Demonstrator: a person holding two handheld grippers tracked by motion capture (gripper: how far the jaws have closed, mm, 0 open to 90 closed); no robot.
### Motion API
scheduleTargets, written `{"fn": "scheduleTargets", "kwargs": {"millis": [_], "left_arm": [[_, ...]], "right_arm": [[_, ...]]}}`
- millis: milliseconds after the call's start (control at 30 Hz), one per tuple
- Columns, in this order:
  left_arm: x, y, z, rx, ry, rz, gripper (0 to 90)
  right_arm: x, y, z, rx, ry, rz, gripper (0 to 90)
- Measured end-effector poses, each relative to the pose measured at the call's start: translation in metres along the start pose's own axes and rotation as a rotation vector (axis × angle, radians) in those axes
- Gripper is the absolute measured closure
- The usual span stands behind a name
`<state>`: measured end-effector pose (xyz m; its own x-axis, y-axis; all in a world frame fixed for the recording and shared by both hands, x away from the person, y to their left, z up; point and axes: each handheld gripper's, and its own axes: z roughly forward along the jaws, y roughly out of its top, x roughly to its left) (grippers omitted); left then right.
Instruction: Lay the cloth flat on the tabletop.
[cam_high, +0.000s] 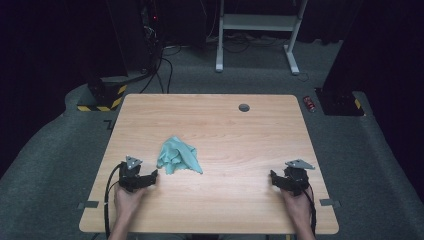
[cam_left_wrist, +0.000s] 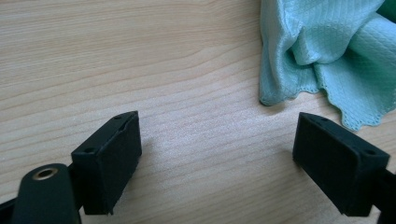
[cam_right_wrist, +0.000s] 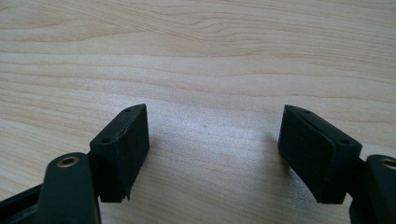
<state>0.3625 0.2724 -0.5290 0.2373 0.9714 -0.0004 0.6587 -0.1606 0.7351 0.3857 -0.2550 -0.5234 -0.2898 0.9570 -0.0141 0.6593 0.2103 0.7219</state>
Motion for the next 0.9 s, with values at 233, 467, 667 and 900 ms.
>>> {"fn": "scheduleTargets", "kwargs": {"millis": [233, 467, 667, 900], "left_arm": [[-0.004, 0.001, -0.001, -0.006, -0.031, -0.01, 20.3], [-0.01, 0.001, -0.005, -0.023, -0.059, -0.019, 20.3], [-0.012, 0.006, -0.014, -0.054, -0.068, -0.02, 20.7], [-0.016, 0.015, -0.026, -0.089, -0.088, -0.013, 21.1]], "right_arm": [[0.0, 0.0, 0.0, 0.0, 0.0, 0.0, 24.6], [0.0, 0.0, 0.0, -0.001, 0.0, -0.003, 24.5], [0.0, 0.0, 0.0, 0.0, 0.0, 0.0, 24.6], [0.0, 0.0, 0.0, -0.001, 0.0, -0.004, 24.5]]}}
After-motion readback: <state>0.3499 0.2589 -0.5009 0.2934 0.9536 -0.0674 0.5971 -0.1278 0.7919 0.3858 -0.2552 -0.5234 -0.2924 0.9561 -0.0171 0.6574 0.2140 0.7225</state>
